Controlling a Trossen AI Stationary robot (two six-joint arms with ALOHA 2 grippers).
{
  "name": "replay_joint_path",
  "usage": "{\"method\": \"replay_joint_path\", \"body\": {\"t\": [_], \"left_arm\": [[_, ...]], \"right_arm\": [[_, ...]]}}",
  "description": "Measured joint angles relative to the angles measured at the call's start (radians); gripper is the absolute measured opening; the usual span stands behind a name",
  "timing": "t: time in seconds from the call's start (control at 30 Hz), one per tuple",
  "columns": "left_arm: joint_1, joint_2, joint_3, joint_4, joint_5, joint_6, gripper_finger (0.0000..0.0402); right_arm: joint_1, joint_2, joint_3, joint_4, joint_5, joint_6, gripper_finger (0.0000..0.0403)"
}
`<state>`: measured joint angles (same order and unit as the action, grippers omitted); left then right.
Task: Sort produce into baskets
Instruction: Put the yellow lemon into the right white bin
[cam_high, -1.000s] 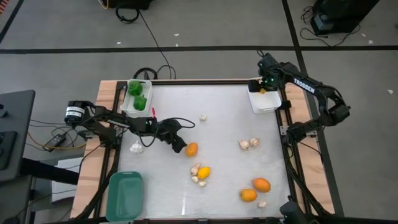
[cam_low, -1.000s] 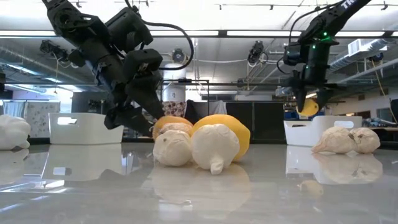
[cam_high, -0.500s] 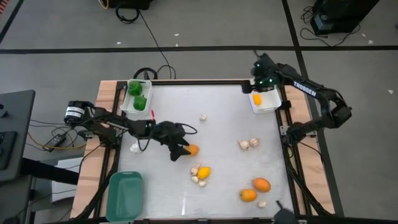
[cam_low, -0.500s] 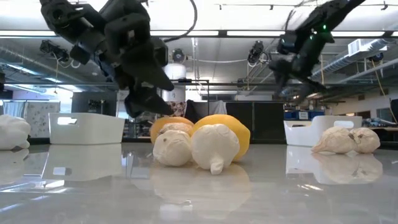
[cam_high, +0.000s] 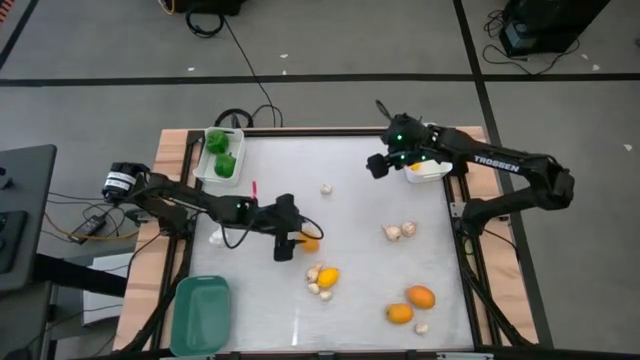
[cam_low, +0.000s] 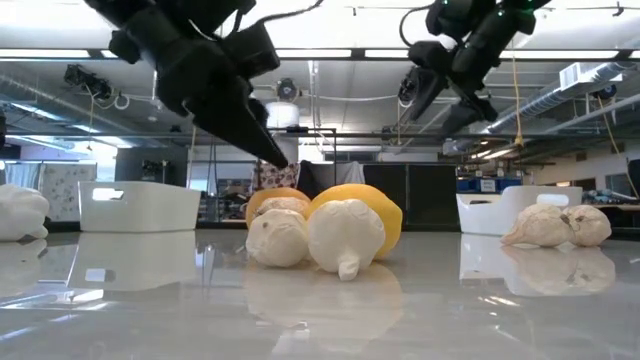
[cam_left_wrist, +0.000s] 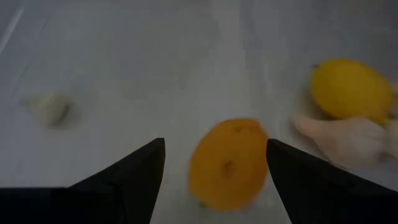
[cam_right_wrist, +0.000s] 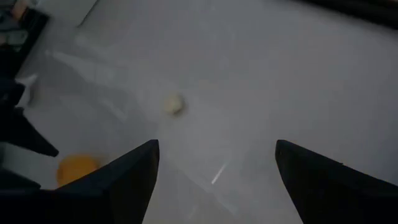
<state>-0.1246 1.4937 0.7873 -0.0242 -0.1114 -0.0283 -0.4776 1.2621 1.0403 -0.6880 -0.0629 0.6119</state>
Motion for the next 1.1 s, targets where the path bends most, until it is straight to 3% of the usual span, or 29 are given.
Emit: {"method": "replay_joint_path", "body": {"t": [0.13,0.47,0.63,0.97,1.1], "left_arm": [[0.000,0.025,0.000,0.020,0.132,0.122,0.0288],[0.014,0.112,0.000,0.039,0.101,0.238,0.0341],[0.014,0.187,0.000,0.046,0.135,0.263,0.0362],[0.019,0.256,0.000,0.198,0.139,0.085,0.0317],[0.020,0.256,0.001,0.249,0.137,0.063,0.0306]], "right_arm": [[0.042,0.000,0.000,0.002,0.000,0.026,0.0331],[0.114,0.000,0.000,0.006,0.011,0.077,0.0331],[0.139,0.000,0.000,0.000,0.016,0.095,0.0331],[0.175,0.004,0.000,0.016,0.021,0.146,0.0331],[0.217,0.035,0.000,0.025,-0.047,0.097,0.0331]]}}
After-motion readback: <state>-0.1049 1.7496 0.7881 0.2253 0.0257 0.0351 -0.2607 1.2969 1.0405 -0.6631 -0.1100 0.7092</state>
